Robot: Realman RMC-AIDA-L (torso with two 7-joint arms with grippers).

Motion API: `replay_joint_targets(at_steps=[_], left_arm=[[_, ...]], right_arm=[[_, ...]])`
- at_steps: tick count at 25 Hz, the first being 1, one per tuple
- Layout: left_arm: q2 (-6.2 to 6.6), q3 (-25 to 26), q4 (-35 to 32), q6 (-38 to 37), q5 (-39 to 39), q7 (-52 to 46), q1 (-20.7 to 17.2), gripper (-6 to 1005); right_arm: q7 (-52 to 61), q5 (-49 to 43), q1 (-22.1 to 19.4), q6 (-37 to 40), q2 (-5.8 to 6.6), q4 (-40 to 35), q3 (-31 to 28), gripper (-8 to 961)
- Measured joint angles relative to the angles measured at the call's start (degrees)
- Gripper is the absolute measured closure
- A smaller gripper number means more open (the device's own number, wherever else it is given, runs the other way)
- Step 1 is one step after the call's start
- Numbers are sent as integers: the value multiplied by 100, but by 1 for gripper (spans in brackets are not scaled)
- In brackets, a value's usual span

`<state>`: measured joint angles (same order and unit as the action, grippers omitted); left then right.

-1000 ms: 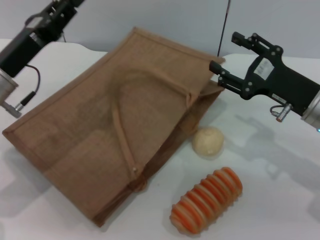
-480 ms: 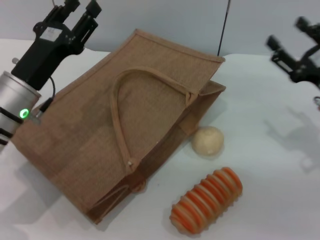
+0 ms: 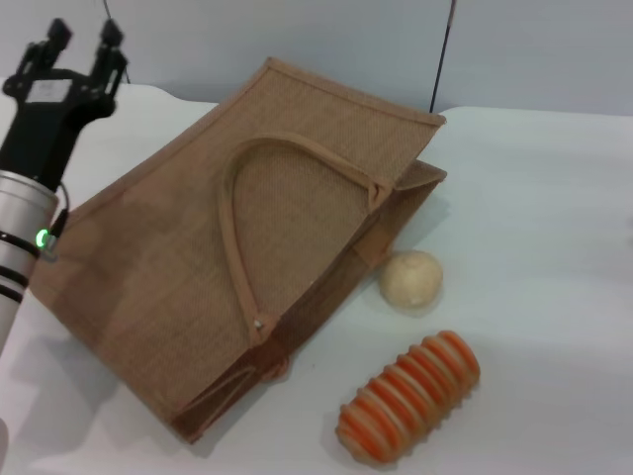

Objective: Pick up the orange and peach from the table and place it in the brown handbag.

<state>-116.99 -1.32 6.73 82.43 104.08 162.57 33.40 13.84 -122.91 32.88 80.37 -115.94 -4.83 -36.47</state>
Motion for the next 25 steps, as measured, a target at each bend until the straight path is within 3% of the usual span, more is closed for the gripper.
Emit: replay_joint_targets(at_steps=[7,25], left_arm=[[-5,-17,180,-514,749,-7,22,387],[1,-74,224,-436,710,-332,68,394]], right_arm=[[-23,498,-136,-288,1,62,0,189],[9,530,-157,-251,6,143,0,190]])
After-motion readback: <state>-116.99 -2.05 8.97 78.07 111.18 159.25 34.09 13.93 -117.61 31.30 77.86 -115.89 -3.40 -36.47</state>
